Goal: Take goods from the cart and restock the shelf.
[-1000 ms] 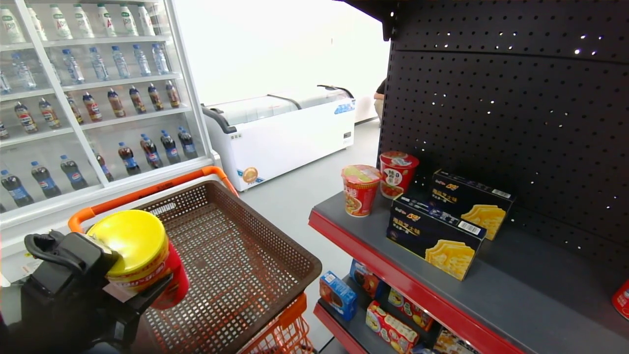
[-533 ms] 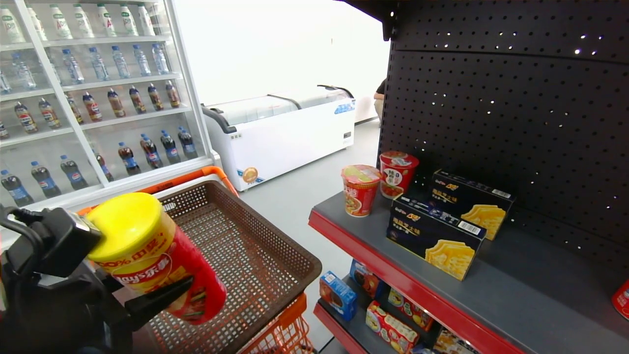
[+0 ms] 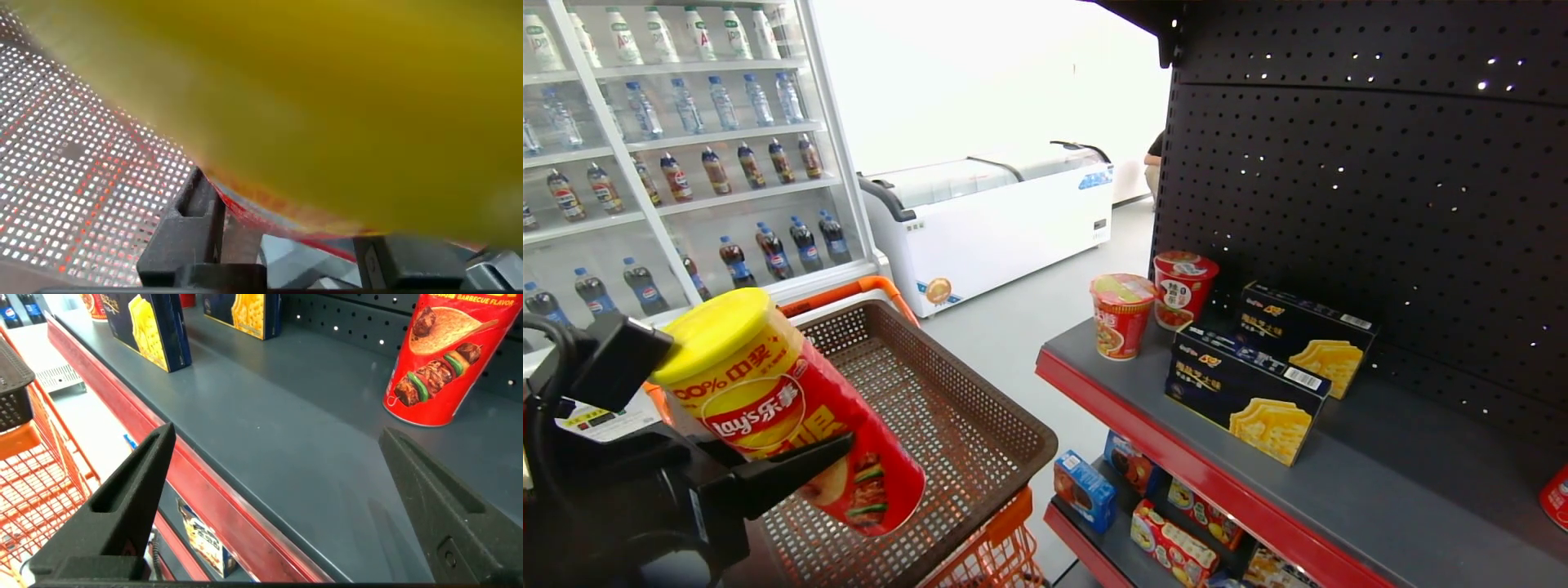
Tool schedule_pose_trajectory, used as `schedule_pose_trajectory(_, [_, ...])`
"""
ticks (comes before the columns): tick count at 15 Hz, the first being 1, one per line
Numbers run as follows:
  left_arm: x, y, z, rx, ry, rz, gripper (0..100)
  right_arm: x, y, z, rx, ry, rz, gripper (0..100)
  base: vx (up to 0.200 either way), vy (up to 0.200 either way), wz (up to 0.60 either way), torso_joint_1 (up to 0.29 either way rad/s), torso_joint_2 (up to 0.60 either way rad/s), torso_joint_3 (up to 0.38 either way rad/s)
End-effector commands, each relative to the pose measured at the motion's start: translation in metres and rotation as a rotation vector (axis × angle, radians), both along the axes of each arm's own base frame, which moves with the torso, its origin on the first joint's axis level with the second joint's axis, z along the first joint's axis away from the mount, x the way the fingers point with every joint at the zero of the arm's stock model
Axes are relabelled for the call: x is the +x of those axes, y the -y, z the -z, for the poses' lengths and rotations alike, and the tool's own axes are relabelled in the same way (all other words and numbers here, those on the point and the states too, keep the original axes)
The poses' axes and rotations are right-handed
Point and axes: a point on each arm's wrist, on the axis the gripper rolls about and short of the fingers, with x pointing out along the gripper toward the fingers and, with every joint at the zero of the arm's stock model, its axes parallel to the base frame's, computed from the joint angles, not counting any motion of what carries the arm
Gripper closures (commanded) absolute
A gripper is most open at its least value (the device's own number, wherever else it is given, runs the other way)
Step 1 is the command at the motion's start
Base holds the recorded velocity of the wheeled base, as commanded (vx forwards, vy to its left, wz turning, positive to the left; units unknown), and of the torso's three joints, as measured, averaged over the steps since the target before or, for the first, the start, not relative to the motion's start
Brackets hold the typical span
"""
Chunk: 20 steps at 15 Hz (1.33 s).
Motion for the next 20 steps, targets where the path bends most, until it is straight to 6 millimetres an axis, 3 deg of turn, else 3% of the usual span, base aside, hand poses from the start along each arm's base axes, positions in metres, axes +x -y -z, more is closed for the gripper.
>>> schedule_pose_trajectory(1, [0.005,0.002,-0.003,0.0,0.006,0.001,100,0.0,0.0,0.0,0.0,-0.001,0.0,0,0.0,0.0,0.0,0.0,0.0,0.0])
schedule_pose_trajectory(4, [0.008,0.003,-0.013,-0.01,0.039,0.006,100,0.0,0.0,0.0,-0.002,-0.001,-0.001,0,0.0,0.0,0.0,0.0,0.0,0.0])
schedule_pose_trajectory(7, [0.006,0.002,-0.003,0.002,0.005,0.004,100,0.0,0.0,0.0,-0.002,-0.001,-0.007,0,0.0,0.0,0.0,0.0,0.0,0.0])
schedule_pose_trajectory(20, [0.02,0.007,-0.001,-0.021,0.039,0.035,100,0.0,0.0,0.0,-0.002,-0.001,-0.009,0,0.0,0.0,-0.6,0.0,0.0,0.003])
